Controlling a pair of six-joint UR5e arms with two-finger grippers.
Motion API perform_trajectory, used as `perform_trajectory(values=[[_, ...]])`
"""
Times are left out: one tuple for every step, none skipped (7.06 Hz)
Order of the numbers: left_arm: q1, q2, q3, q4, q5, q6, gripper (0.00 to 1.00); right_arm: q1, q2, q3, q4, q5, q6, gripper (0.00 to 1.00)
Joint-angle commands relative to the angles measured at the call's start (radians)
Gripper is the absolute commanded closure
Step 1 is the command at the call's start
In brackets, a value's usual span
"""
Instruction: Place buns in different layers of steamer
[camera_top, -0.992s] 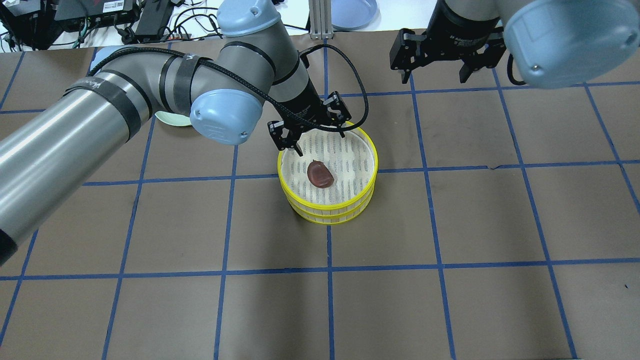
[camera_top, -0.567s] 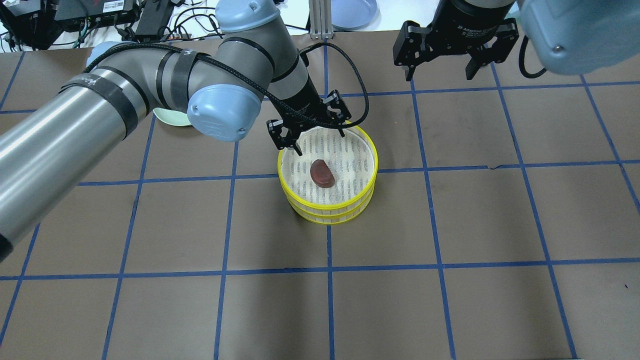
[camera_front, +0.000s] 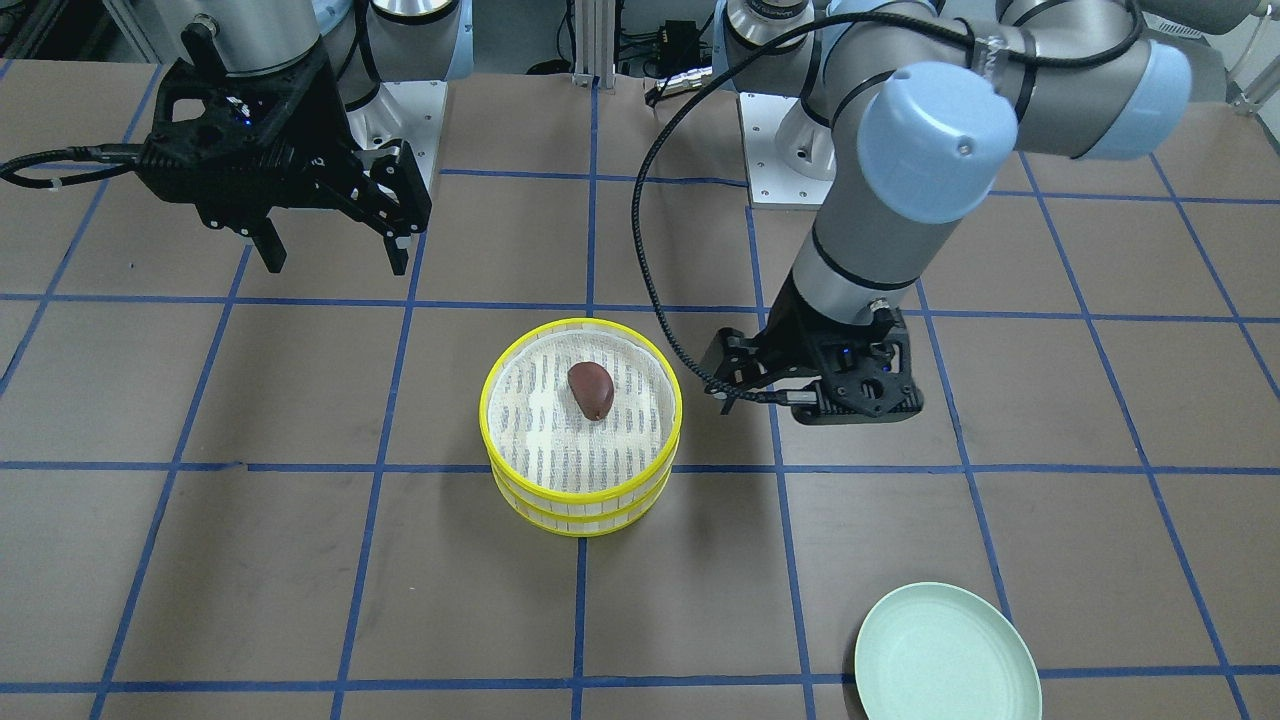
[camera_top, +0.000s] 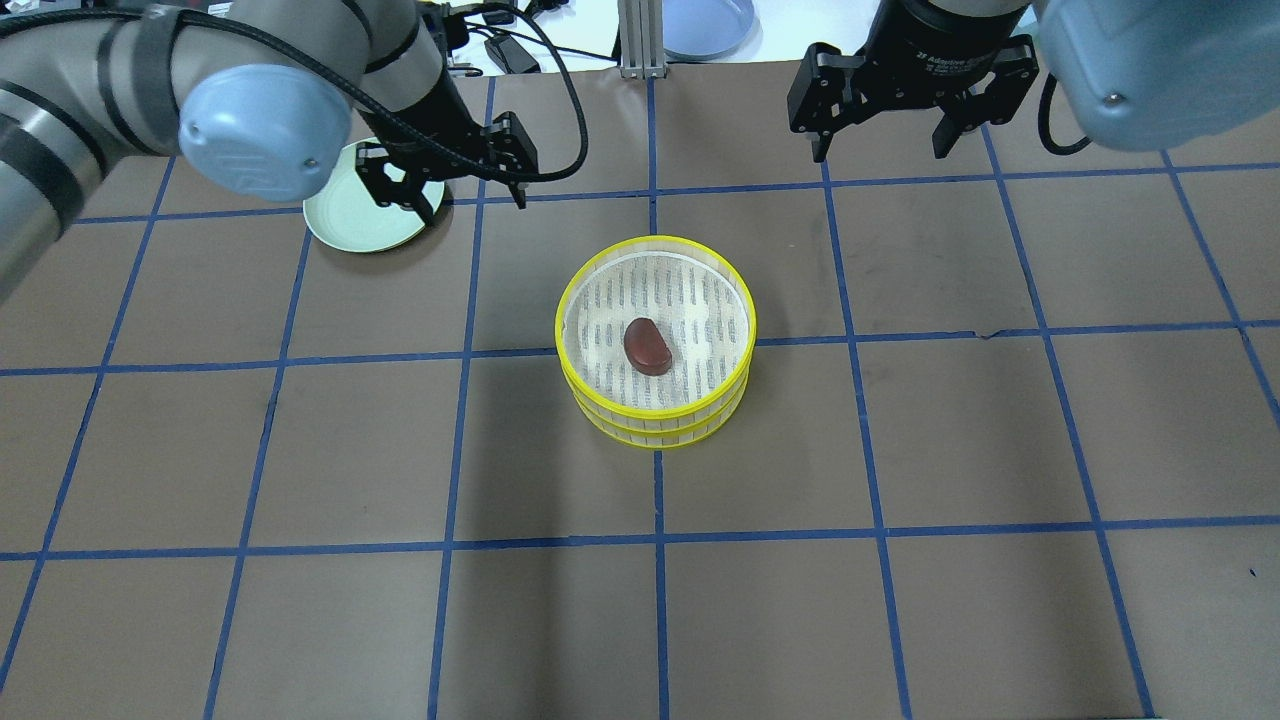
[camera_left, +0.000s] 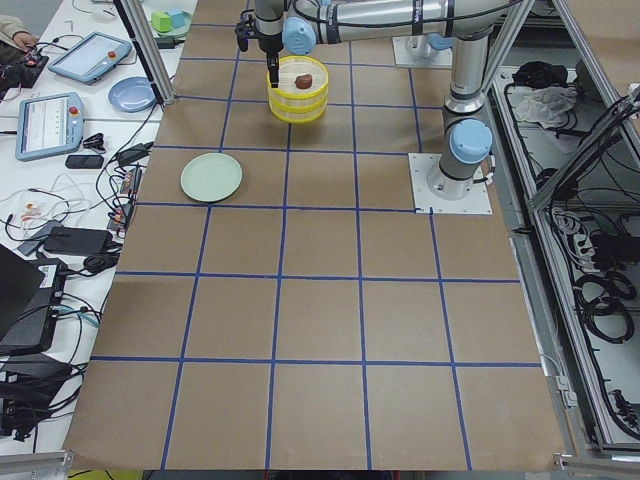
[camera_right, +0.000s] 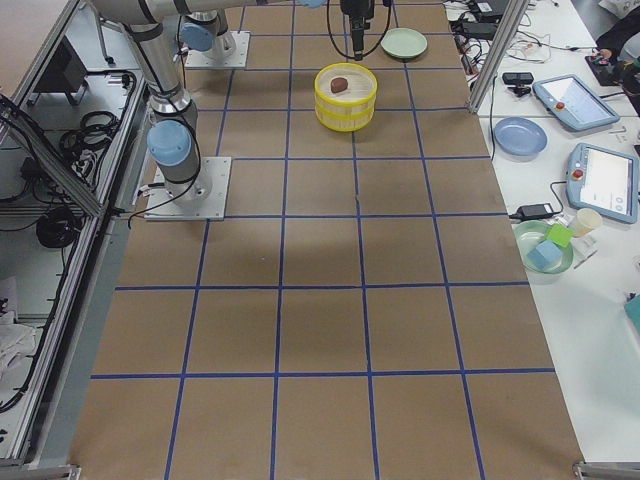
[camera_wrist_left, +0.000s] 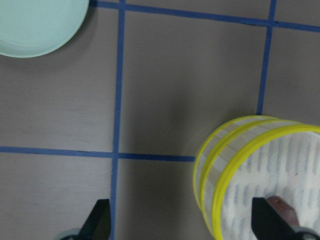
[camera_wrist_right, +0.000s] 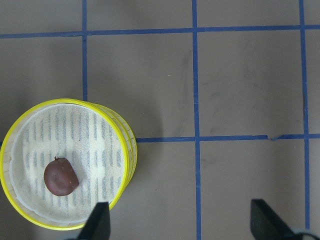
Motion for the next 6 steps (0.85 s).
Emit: perform_trajectory(values=[[0.056, 0.093, 0.018, -0.15, 0.037, 0.062, 0.0, 0.001, -0.003, 0.002, 0.0, -0.002, -0.001, 0.0], [0.08, 0.133, 0.02, -0.175, 0.031, 0.062, 0.0, -0.001, -0.003, 0.002, 0.007, -0.002, -0.002, 0.0], [0.093, 0.158, 0.02, -0.175, 0.034, 0.064, 0.0, -0.001, -0.003, 0.002, 0.011, -0.008, -0.011, 0.0], [0.1, 0.166, 0.018, -0.174, 0.034, 0.079, 0.0, 0.003, -0.003, 0.003, 0.013, -0.006, -0.011, 0.0], [0.101, 0.195, 0.015, -0.175, 0.038, 0.12, 0.0, 0.004, -0.003, 0.005, 0.01, -0.006, -0.019, 0.0], [0.093, 0.206, 0.003, -0.177, 0.044, 0.16, 0.0, 0.004, -0.003, 0.008, 0.002, -0.008, -0.022, 0.0]])
